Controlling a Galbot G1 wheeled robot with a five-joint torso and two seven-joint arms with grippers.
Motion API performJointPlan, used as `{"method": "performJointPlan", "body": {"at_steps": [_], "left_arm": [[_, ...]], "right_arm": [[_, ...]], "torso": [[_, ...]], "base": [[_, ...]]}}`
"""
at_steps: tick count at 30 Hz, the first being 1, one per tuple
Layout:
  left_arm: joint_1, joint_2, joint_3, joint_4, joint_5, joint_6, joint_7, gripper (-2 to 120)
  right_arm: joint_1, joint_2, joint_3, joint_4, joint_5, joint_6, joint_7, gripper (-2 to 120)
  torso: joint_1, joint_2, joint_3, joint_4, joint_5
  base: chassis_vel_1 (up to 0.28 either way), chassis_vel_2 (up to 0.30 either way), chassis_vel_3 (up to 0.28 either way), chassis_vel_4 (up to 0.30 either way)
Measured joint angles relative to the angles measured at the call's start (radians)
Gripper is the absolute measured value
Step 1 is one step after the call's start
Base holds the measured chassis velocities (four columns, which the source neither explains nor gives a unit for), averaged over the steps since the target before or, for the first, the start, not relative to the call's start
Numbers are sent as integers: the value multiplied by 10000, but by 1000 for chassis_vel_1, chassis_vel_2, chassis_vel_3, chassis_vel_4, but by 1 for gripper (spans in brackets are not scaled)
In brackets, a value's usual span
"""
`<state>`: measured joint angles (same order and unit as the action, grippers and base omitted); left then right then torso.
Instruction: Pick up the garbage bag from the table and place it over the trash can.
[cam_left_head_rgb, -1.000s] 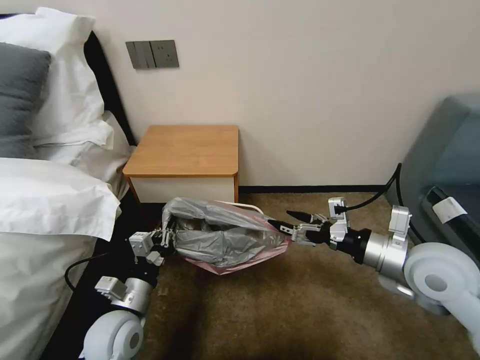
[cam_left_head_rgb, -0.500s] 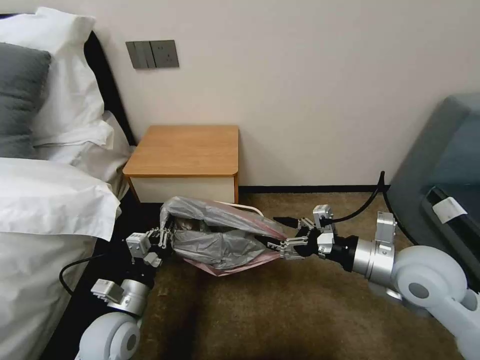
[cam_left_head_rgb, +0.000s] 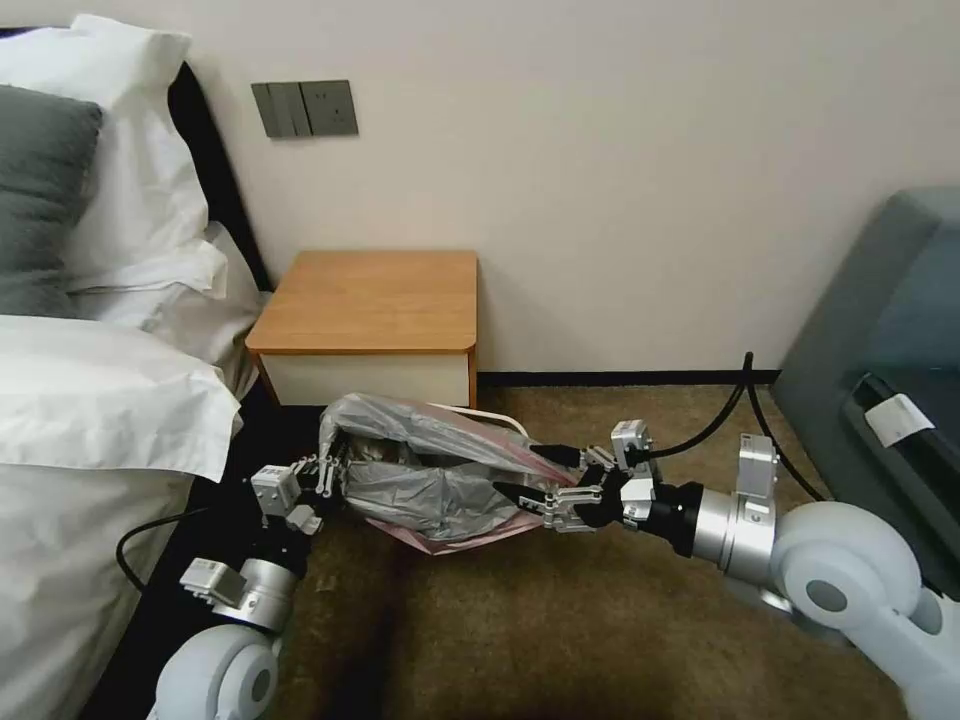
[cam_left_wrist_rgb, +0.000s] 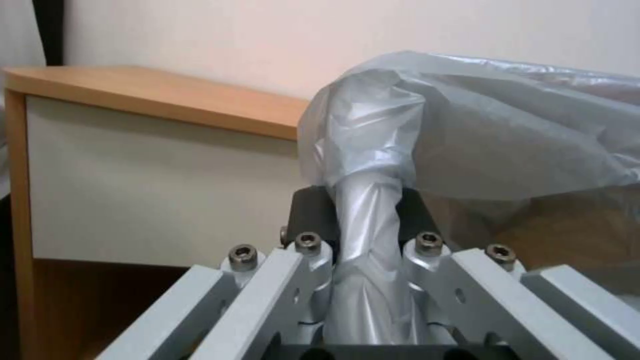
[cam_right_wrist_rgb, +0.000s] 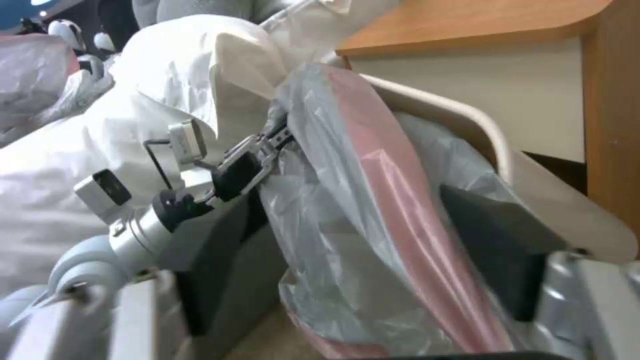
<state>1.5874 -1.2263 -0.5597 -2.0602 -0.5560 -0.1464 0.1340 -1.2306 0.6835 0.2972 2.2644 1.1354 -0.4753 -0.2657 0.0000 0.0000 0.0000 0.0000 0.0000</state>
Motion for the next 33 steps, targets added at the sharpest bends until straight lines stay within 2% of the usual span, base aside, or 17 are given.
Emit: {"method": "performJointPlan", "body": {"at_steps": [1,4,8,10,12,14,15,17,18,22,27,33], "left_arm": [[0,0,0,0,0,0,0,9],[-12,-10,36,3,17,23,12,9],[-17,-10,43,10,36,34,15,9],[-18,-11,44,16,52,39,16,9],[-16,-11,44,16,55,41,16,9],[-10,-10,38,18,68,43,16,9],[-10,-10,38,18,68,43,16,9],[-6,-10,33,18,85,45,16,9],[-6,-10,33,18,85,45,16,9],[-3,-21,48,22,114,48,15,9],[1,-23,69,22,140,51,18,9],[110,-24,58,-46,377,31,311,9]], "right_arm": [[0,0,0,0,0,0,0,77],[73,41,-80,6,0,8,60,63],[128,82,-146,-45,-1,24,122,54],[188,136,-212,-54,11,32,198,43],[196,142,-220,-57,13,32,205,39],[220,164,-252,-83,24,38,235,30],[220,164,-252,-83,24,38,235,30],[224,184,-262,-116,28,40,272,18],[224,184,-262,-116,28,40,272,18],[221,216,-269,-186,48,55,397,0],[238,225,-260,-193,77,78,472,0],[1242,364,-280,-666,288,136,944,0]], "torso": [[0,0,0,0,0],[0,0,0,1,0],[0,0,0,0,0],[0,0,0,0,0],[0,0,0,0,0],[0,0,0,0,0],[0,0,0,0,0],[0,0,0,0,0],[0,0,0,0,0],[0,0,0,0,0],[0,0,0,0,0],[0,0,1,1,0]], "base": [[0,0,0,0],[0,0,0,0],[0,0,0,0],[0,0,0,0],[0,0,0,0],[0,0,0,0],[0,0,0,0],[0,0,0,0],[0,0,0,0],[0,0,0,0],[0,0,0,0],[0,0,0,0]]}}
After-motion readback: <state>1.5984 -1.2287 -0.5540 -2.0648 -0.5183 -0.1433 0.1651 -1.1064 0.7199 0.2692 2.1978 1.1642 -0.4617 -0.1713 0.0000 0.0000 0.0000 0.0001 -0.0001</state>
